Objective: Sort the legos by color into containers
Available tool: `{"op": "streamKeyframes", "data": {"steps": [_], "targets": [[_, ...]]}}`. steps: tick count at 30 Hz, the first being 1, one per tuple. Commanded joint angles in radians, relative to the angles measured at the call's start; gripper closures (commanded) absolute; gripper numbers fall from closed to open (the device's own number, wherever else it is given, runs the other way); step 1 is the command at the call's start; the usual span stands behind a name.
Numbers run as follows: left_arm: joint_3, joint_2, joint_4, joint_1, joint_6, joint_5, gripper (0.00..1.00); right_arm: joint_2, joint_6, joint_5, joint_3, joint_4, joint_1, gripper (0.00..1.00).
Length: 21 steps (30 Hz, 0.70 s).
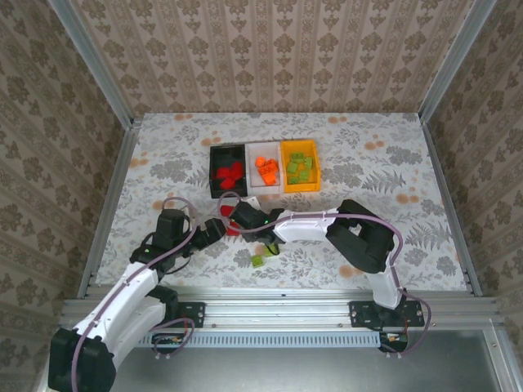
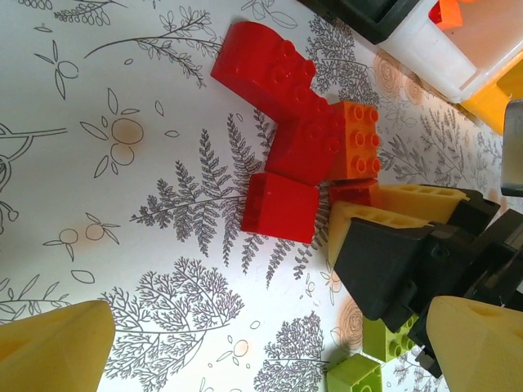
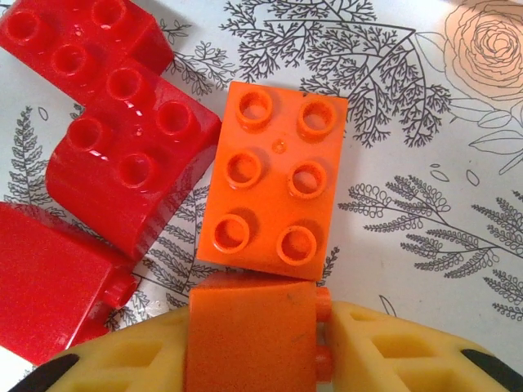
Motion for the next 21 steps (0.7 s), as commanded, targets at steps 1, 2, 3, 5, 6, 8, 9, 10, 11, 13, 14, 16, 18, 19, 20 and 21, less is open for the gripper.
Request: {"op": "streamKeyframes", "data": {"steps": [1,2,3,5,6,8,9,10,11,13,14,16,18,19,20,21], "targets": [[-0.009,-0.004,-0.009,0.008,-0.014,-0.010,0.00,0.016,-0.025,-0.025,0.038,-0.015,-0.008,0.59],[-0.008,0.000,-0.007,0.008,-0.014,-0.010,0.00,0.021,-0.026,-0.032,0.044,-0.020,-0.009,0.60],[-0.005,0.003,-0.007,0.008,-0.013,-0.009,0.00,0.021,-0.026,-0.035,0.048,-0.025,-0.009,0.62],[0.003,0.010,-0.011,0.008,-0.007,-0.007,0.00,0.007,-0.019,-0.033,0.036,-0.022,-0.008,0.64],[0.006,0.013,-0.014,0.008,-0.006,-0.007,0.00,-0.006,-0.012,-0.026,0.022,-0.021,-0.007,0.66],[0.006,0.013,-0.014,0.009,-0.006,-0.007,0.00,-0.041,-0.004,-0.017,-0.006,-0.015,-0.006,0.67],[0.005,0.013,-0.012,0.010,-0.007,-0.007,0.00,-0.063,-0.001,-0.011,-0.023,-0.012,-0.005,0.67],[0.003,0.013,-0.009,0.010,-0.009,-0.008,0.00,-0.085,0.001,-0.003,-0.039,-0.013,-0.002,0.67],[0.003,0.013,-0.007,0.010,-0.009,-0.008,0.00,-0.108,0.003,0.007,-0.052,-0.016,0.001,0.67],[0.003,0.017,0.001,0.010,-0.013,-0.007,0.00,-0.163,0.002,0.021,-0.084,-0.020,0.007,0.67],[0.003,0.018,0.003,0.010,-0.013,-0.007,0.00,-0.189,0.001,0.026,-0.094,-0.022,0.007,0.67],[0.004,0.026,0.014,0.010,-0.015,-0.005,0.00,-0.235,-0.012,0.046,-0.101,-0.041,0.005,0.67],[0.008,0.037,0.021,0.011,-0.017,0.000,0.00,-0.276,-0.042,0.064,-0.096,-0.055,-0.002,0.67],[0.010,0.044,0.025,0.010,-0.017,0.003,0.00,-0.293,-0.064,0.070,-0.087,-0.061,-0.014,0.67],[0.013,0.049,0.027,0.010,-0.017,0.008,0.00,-0.303,-0.084,0.074,-0.073,-0.066,-0.031,0.67],[0.016,0.055,0.029,0.010,-0.017,0.012,0.00,-0.309,-0.105,0.076,-0.051,-0.074,-0.058,0.67]]}}
